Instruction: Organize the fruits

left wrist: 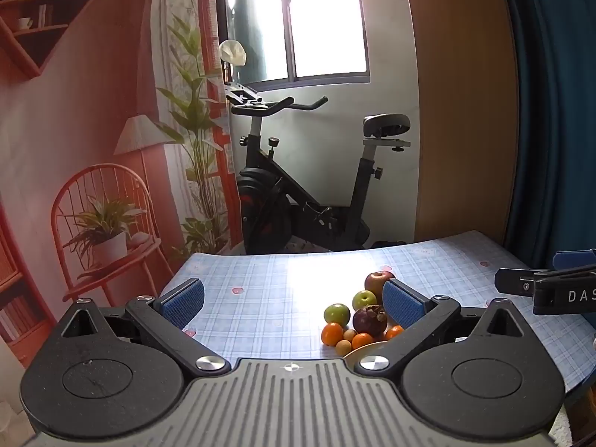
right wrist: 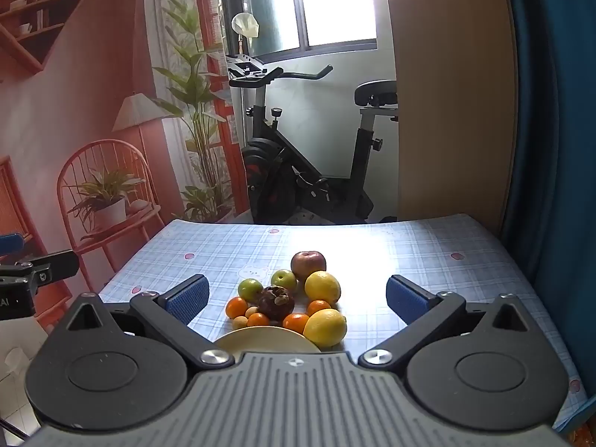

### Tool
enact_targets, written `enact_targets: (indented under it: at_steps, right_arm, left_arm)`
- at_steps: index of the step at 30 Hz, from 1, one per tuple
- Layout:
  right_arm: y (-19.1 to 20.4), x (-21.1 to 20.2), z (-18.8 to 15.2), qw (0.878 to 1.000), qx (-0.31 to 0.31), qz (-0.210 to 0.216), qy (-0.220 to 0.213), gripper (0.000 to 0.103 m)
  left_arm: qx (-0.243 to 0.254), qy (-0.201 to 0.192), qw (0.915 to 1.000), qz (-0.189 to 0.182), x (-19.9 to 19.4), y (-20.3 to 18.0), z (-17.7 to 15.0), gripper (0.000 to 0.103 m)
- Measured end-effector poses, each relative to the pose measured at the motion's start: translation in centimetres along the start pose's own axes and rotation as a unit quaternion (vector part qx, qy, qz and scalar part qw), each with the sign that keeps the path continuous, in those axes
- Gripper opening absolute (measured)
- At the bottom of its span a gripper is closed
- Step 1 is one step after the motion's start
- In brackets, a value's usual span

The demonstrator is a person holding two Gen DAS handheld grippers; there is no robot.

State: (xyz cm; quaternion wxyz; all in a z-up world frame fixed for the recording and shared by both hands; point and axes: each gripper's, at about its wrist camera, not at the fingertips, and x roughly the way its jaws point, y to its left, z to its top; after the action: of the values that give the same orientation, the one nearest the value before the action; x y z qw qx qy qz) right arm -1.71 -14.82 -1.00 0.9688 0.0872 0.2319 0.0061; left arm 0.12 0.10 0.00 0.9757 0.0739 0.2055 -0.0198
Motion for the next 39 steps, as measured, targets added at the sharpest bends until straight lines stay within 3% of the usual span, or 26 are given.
enact_targets:
  at_steps: [9, 39]
  right_arm:
    - [0.5, 0.2, -0.2, 1.000, 0.002, -0.003, 0.007, 0.103]
    - [0.5, -0.5, 0.5, 1.000, -0.006, -0.014, -0.004, 0.103]
  left_arm:
    - [-0.002, -0.019, 0.9997, 0.015, -0.8, -0.4, 0.1, 0.103]
    - [-0.009, -0.034, 0.9994, 0.006, -1.3, 0.0, -0.5, 0.103]
